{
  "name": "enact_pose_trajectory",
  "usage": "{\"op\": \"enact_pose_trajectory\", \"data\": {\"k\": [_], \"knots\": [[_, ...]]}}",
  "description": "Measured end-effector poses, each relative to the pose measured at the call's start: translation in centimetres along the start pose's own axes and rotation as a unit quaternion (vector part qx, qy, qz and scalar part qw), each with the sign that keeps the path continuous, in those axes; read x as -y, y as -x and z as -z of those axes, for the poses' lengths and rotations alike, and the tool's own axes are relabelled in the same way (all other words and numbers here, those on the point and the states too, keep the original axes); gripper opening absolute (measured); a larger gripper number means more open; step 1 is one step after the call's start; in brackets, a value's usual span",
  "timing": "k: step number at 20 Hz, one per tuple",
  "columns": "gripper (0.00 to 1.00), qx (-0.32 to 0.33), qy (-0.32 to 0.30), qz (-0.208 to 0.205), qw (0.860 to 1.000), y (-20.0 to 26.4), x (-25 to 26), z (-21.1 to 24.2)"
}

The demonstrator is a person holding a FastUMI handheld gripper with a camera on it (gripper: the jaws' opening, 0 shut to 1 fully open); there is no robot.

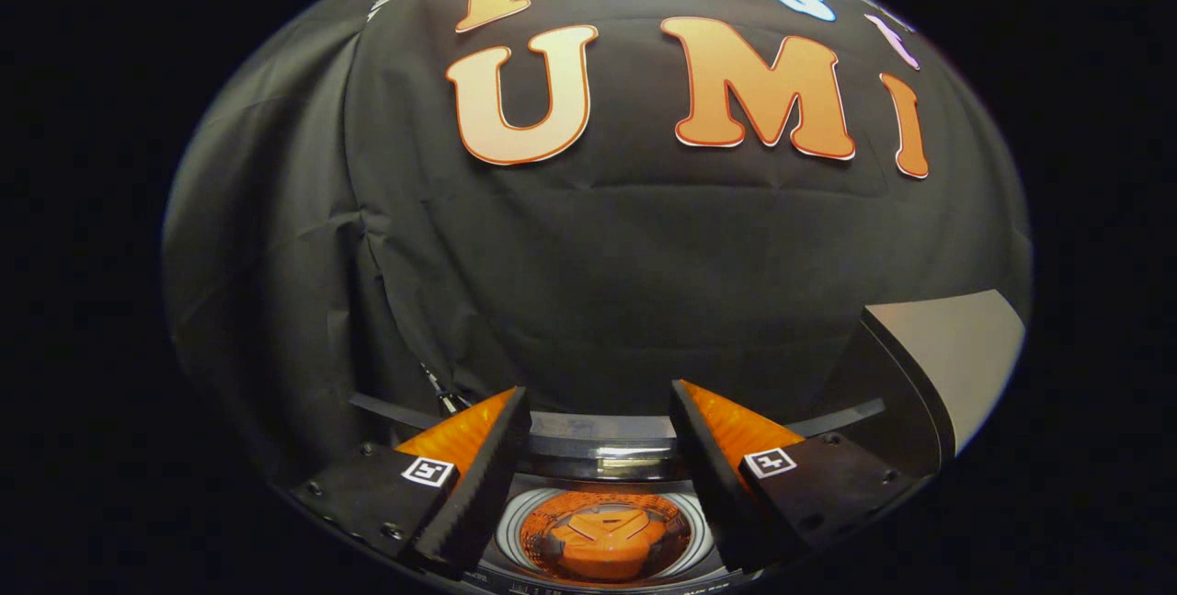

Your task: Put the clothes into the washing machine and then close the washing machine lid.

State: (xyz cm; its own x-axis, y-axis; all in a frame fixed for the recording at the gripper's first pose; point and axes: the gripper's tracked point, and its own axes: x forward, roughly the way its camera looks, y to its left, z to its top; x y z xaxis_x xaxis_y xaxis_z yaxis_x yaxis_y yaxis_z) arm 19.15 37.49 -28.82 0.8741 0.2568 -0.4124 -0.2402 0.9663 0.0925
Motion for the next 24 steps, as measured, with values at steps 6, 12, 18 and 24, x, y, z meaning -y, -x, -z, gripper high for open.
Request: {"op": "enact_pose_trajectory", "data": {"k": [6, 12, 18, 24], "knots": [[1.0, -0.016, -0.002, -0.001, 1.0, 1.1, 0.0, 4.3], [0.98, -0.104, -0.029, 0.001, 0.994, -0.4, 0.6, 12.2], [0.98, -0.107, -0.033, -0.003, 0.994, -0.2, 0.5, 11.8], [0.98, -0.092, -0.028, -0.011, 0.995, 0.4, 0.6, 9.4]]}}
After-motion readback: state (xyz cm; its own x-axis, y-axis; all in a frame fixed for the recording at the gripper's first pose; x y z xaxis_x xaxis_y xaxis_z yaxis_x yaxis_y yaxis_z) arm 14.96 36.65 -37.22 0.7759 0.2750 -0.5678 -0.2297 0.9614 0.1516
